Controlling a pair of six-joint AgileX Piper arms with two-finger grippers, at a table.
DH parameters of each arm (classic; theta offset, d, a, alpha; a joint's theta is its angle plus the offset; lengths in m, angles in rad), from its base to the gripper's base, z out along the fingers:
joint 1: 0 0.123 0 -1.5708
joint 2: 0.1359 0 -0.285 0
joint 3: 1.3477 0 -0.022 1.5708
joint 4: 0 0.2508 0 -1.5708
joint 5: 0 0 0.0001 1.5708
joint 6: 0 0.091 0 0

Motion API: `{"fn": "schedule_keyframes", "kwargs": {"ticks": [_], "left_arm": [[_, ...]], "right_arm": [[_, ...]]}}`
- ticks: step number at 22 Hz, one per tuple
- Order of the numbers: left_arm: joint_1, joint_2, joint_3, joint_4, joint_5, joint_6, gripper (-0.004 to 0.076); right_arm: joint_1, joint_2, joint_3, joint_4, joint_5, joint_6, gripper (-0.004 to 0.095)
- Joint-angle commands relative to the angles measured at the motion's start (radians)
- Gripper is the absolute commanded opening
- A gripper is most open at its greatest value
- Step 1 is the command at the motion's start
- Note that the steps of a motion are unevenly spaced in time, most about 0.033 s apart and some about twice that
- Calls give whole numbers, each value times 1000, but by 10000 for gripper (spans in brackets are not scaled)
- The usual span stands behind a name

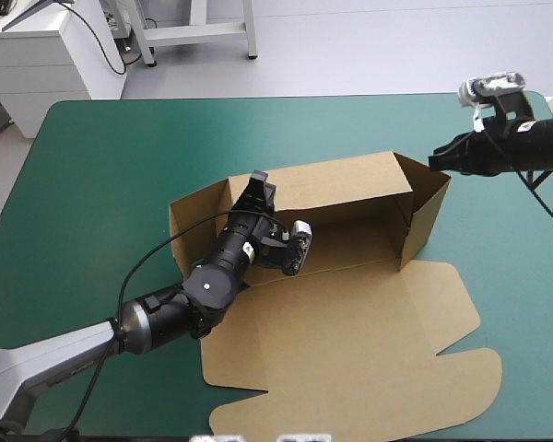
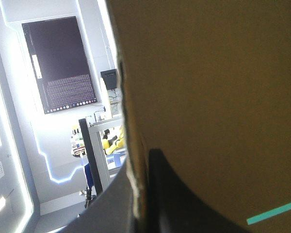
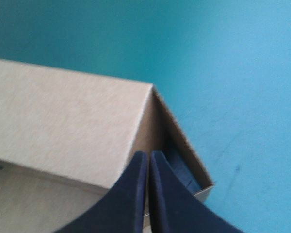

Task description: Fold the box

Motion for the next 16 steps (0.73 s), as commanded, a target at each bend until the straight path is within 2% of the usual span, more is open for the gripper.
{"fn": "schedule_keyframes", "kwargs": {"ticks": [1,6,11,16], "left_arm": [[1,-29,-26,77,24,13,-8],[1,-29,-26,77,22,13,-8],[1,-29,-26,77,20,13,-8],[1,-29,-26,77,20,13,-8]], "right_arm": [[-4,-1,-89,-91,-94,97,0],[-4,113,-121,-205,-118,144,0],[-4,243,-121,-134,-110,83,-2],[-4,252,-92,-53,-26,40,-2]]}}
